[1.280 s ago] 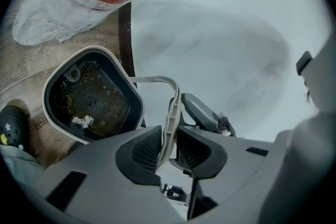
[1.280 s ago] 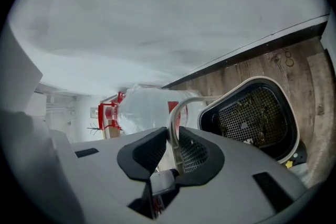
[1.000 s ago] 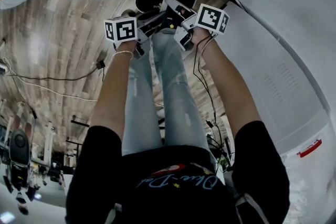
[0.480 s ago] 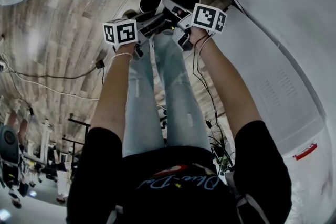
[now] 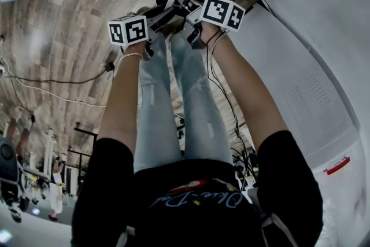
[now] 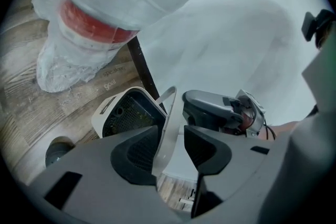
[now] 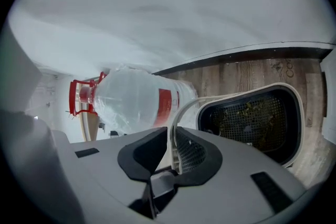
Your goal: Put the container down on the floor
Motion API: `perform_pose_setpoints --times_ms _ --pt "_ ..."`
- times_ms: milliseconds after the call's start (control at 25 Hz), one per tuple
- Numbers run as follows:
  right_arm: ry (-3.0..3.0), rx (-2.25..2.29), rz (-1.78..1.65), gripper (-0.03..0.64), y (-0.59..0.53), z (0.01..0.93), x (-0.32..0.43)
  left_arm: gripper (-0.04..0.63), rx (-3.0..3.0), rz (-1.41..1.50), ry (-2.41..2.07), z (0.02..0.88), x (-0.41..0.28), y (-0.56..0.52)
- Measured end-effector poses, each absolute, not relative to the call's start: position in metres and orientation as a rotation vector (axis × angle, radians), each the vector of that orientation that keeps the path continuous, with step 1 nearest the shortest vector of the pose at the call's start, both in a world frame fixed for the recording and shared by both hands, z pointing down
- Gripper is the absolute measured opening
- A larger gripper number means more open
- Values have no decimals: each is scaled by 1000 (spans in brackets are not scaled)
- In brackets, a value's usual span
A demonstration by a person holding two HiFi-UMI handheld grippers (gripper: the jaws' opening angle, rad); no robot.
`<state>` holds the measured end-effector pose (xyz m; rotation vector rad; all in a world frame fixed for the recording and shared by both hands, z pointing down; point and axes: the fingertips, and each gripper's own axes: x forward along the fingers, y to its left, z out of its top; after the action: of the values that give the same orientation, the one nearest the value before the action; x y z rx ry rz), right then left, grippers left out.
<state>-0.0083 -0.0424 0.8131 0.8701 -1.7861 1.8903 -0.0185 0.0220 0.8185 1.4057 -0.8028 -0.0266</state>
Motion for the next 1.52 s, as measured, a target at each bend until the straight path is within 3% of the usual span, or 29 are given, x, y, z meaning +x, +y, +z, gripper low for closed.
perform_pose_setpoints --times_ms 800,1000,1200,1320,1520 --pt "-1763 881 1827 46 -26 806 -9 152 1410 123 -972 836 -70 40" --pt "-1782 878 1803 34 -25 798 -9 144 1386 45 -1007 824 -80 43" --pt "-1803 916 1768 2 -25 781 0 123 1439 -21 -984 797 -81 41" --pt "-1859 851 1769 -2 -24 761 -6 43 1547 -52 -978 772 -83 32" --pt "-2008 782 1626 -2 -29 717 -8 18 1666 -78 -1034 729 -89 18"
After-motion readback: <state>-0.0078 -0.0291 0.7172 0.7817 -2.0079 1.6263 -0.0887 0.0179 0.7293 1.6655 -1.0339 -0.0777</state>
